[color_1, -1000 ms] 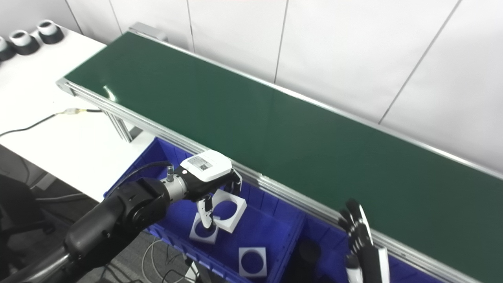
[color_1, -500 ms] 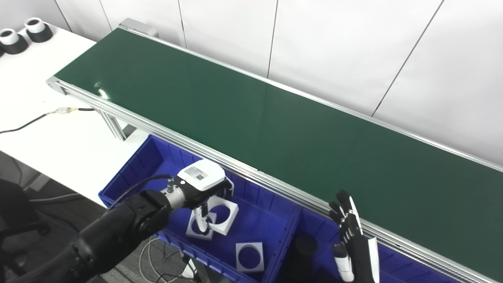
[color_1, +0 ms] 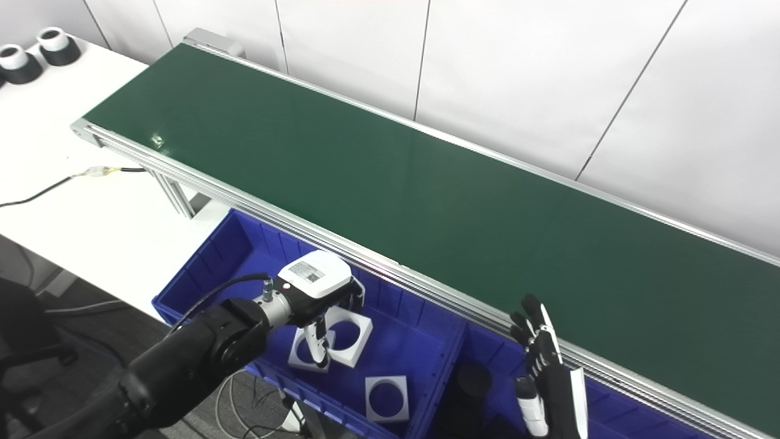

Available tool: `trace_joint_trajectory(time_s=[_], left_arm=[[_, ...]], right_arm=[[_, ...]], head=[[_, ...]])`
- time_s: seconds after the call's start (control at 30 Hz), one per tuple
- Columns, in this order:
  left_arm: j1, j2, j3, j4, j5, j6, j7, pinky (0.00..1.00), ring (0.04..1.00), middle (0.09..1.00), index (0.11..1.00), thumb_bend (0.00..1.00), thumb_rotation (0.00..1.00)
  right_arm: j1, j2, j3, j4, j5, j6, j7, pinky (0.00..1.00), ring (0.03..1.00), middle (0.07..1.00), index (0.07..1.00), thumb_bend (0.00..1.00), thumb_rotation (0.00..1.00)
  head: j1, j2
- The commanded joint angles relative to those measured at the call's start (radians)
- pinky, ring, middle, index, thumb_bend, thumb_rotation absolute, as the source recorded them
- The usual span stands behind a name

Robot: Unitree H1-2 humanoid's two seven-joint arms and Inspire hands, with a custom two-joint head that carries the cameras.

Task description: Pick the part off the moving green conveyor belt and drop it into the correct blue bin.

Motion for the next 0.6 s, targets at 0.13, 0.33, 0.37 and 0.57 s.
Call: trace_joint_trajectory(time_s=[0.13, 0.33, 0.37, 0.57], left_arm=[[-0.027, 0.026, -0.006, -0.065, 0.032, 0.029, -0.062, 0.54, 0.608, 0.713, 0.729, 1.00, 0.33], [-0.026, 0.026, -0.003, -0.070, 0.023, 0.033, -0.069, 0.50, 0.591, 0.699, 0.723, 1.00, 0.31], [-0.025, 0.025, -0.002, -0.070, 0.021, 0.032, -0.065, 0.50, 0.590, 0.698, 0.723, 1.00, 0.31], [-0.023, 0.021, -0.004, -0.075, 0.016, 0.028, -0.061, 0.46, 0.544, 0.674, 0.710, 1.00, 0.30]], right_arm=[[-0.003, 0.009, -0.001, -0.026, 0.004, -0.014, -0.008, 0.88, 0.896, 0.949, 0.951, 0.90, 0.94], [-0.003, 0.011, -0.001, -0.027, 0.003, -0.012, -0.010, 0.87, 0.892, 0.950, 0.948, 0.90, 0.93], [-0.003, 0.011, -0.001, -0.027, 0.003, -0.012, -0.009, 0.87, 0.892, 0.950, 0.948, 0.90, 0.93], [-0.002, 0.011, -0.002, -0.026, 0.011, -0.012, -0.006, 0.88, 0.892, 0.949, 0.948, 0.90, 0.92]], head=[[-0.003, 0.001], [-0.002, 0.000], [-0.002, 0.000], [-0.007, 0.000]])
